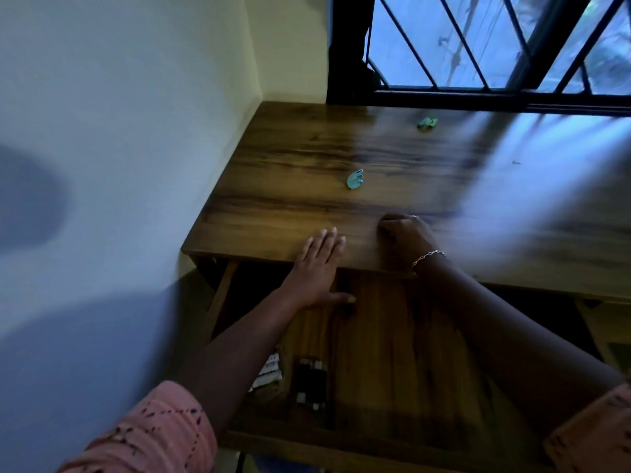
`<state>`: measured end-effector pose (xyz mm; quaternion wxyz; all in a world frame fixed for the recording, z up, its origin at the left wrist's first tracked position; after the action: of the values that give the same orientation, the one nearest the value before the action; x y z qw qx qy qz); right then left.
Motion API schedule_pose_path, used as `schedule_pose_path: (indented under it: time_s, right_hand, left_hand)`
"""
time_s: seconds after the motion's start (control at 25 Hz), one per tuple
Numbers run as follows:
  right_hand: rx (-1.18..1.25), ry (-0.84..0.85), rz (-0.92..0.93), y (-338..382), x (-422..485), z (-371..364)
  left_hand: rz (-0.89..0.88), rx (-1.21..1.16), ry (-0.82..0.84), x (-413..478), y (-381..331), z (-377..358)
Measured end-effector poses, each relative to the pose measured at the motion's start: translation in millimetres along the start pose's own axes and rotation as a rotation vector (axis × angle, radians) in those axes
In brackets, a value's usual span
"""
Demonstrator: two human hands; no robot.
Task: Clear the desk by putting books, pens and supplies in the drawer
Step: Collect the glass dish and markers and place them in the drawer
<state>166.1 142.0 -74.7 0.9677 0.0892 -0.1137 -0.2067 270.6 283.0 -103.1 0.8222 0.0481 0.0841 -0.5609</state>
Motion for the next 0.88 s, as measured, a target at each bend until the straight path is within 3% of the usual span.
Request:
schedule_pose_path:
  time_s: [0.2, 0.36, 0.56, 0.76, 0.88]
  right_hand:
    - [-0.058, 0.062, -0.093, -7, 7, 7]
    - [-0.057, 0.109, -0.062, -2, 2, 5]
    - [-0.06, 0.083, -0.121, 0, -1, 20]
    - [0.32, 0.07, -0.063, 58, -52, 17]
    - [0.432, 0.28, -0.011, 113, -112, -38]
  left_hand:
    - [0.005, 0.013, -0.007, -2, -1, 1]
    - [0.012, 0.012, -0.002, -2, -2, 2]
    - [0.008, 0.003, 0.018, -1, -1, 0]
    - [0.011, -0.003, 0.071, -1, 0, 0]
    - [0.016, 0.012, 0.052, -2, -1, 1]
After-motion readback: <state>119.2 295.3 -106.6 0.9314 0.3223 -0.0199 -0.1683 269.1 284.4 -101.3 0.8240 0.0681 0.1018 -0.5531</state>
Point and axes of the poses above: each hand's wrist, its own x-axis towards the middle knuckle, its own z-axis out of the back of the hand, y = z × x, the point moved 5 cm from there along x, towards the middle knuckle, and after that the axes turned 14 degrees about z, right-handed, at the moved point
